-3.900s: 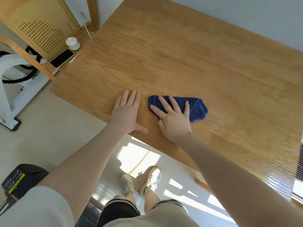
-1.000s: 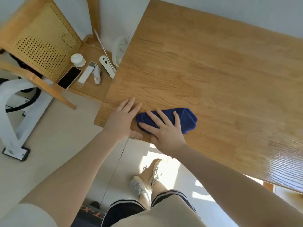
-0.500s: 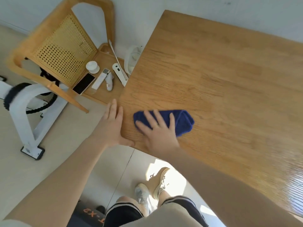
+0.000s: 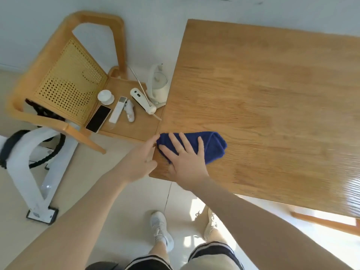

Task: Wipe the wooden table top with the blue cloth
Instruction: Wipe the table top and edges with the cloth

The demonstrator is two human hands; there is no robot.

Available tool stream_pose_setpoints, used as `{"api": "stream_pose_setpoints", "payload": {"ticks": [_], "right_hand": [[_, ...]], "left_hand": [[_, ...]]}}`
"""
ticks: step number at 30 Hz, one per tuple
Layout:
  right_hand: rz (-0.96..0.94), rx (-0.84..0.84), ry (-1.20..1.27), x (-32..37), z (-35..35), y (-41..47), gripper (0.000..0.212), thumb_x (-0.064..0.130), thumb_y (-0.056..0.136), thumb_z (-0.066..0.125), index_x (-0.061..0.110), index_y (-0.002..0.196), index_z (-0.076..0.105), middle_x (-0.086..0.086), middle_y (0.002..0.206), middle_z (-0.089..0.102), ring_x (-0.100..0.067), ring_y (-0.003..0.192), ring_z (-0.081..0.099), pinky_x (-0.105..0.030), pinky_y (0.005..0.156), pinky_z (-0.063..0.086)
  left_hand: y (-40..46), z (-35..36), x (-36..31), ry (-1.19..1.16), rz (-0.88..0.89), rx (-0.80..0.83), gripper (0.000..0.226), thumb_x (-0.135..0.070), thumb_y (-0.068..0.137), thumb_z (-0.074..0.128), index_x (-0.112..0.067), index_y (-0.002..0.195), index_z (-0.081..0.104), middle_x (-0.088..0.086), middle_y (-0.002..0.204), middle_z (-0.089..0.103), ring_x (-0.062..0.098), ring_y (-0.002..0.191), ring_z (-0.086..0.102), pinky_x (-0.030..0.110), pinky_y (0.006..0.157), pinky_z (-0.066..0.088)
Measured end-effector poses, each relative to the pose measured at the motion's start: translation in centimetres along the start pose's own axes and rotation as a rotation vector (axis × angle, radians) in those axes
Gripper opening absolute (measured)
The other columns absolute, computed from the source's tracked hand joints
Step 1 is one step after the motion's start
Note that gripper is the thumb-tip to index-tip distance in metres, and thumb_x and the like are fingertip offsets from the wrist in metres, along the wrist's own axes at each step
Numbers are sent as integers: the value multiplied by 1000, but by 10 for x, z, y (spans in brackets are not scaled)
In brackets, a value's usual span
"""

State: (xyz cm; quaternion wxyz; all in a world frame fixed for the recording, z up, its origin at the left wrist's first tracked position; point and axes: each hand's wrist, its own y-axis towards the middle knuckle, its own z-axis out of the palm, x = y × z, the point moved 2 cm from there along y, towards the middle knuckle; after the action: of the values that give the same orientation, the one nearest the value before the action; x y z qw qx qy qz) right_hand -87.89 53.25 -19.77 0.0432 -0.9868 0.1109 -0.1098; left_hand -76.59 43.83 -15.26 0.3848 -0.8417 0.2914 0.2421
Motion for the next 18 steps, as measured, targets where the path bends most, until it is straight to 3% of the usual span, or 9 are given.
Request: {"api": "stream_pose_setpoints", "payload": {"ticks": [2,4,6,9,11,13,16,18], "right_hand": [[-23,40,1,24,6,-17,53,37,81,28,35,129,49,-3,147,40,-28,136,35,-67,103,16],[-36,41,1,29,6,-14,52,36,80,28,35,127,51,-1,144,43,-28,133,39,-67,101,20],[-55,54,-6,21,1,3,56,38,81,20,38,130,47,2,150,35,-26,139,29,-65,106,11],[13,40,11,12,-6,30,61,41,79,11,42,132,42,7,154,24,-23,143,15,-60,108,-1],[95,4,21,16,-4,39,60,41,80,13,42,130,45,7,153,25,-23,143,14,-60,108,-3],[134,-33,11,23,0,35,55,40,82,18,40,127,50,5,152,30,-25,142,19,-62,108,1],[19,-68,-26,41,13,4,44,38,82,32,38,116,60,2,144,44,-27,135,36,-66,104,15],[-73,-64,-28,49,21,-16,41,36,80,37,38,113,61,3,142,46,-26,134,37,-66,103,17]], "left_hand": [[5,-6,8,-43,23,15,71,1,88,47,-18,149,17,-4,152,29,8,138,29,14,103,22],[7,-10,14,-62,55,30,67,-1,89,46,-20,148,21,-6,149,33,4,133,33,10,100,25],[6,-14,12,-130,113,53,61,2,91,43,-32,139,29,-19,132,42,-16,112,42,-4,87,27],[11,-18,6,-352,143,75,60,10,93,30,-47,111,28,-34,105,38,-37,84,40,-10,68,30],[18,-20,7,-474,137,75,53,-1,98,27,-44,128,24,-37,113,35,-31,95,40,-10,67,32],[27,-21,11,-526,107,68,56,-6,98,29,-29,147,16,-27,132,30,-15,112,35,-9,67,33],[30,-22,11,-496,83,40,62,0,94,27,-24,149,15,-15,146,27,-10,122,33,-2,73,34],[28,-20,6,-504,88,41,57,1,93,24,-27,143,26,-22,137,38,-20,111,38,-3,73,32]]}}
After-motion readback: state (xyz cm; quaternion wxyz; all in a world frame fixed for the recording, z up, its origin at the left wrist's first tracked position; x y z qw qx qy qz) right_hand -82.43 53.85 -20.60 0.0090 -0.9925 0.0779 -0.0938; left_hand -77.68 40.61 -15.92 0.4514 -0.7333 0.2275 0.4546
